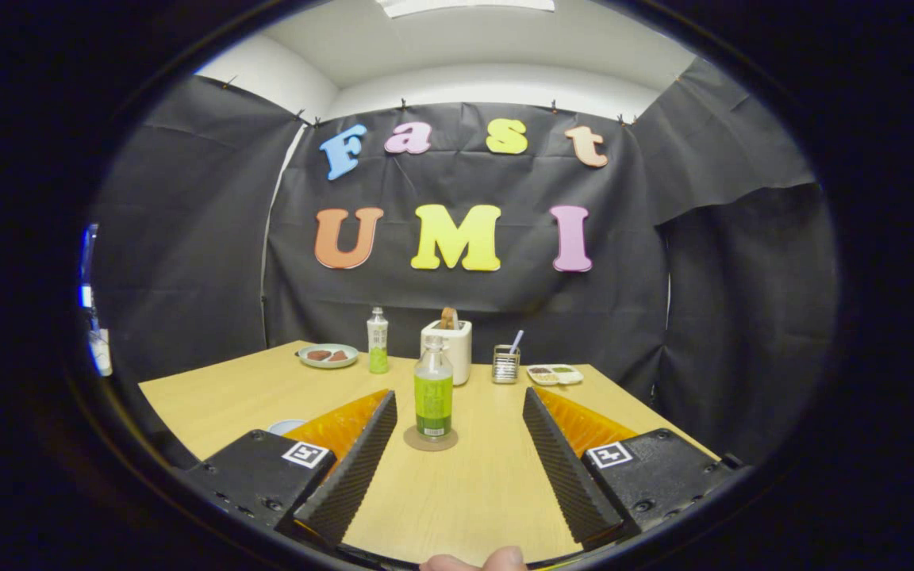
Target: Take the bottle from table, then pour the juice into the cup, finally place the bottle on the coaster
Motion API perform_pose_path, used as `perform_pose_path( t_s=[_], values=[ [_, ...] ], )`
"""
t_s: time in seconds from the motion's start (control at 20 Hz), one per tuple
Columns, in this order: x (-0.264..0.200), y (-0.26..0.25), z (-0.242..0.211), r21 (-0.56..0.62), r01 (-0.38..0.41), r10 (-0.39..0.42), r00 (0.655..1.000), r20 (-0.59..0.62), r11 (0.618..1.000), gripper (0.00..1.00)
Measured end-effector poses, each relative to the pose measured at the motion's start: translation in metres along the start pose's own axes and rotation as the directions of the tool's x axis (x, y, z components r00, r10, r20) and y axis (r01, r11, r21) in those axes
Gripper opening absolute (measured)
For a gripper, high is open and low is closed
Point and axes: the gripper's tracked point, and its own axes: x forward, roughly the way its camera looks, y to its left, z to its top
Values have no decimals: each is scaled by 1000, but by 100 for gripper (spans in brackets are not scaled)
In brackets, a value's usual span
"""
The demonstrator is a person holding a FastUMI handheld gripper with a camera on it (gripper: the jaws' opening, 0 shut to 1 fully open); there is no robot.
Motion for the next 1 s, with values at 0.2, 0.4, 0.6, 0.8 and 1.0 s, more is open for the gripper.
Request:
perform_pose_path(
  t_s=[0.2, 0.4, 0.6, 0.8, 1.0],
  values=[
    [-28, 18, -2, 26, -2, 1, 999, 47, 1000, 100],
    [-41, 35, -13, 37, -28, 27, 999, 40, 999, 100],
    [-47, 34, -19, 43, -10, 7, 999, 52, 999, 100],
    [-51, 41, -15, 38, -6, 2, 996, 90, 999, 100],
    [-55, 52, -7, -6, -3, 3, 991, 131, 1000, 100]
  ],
)
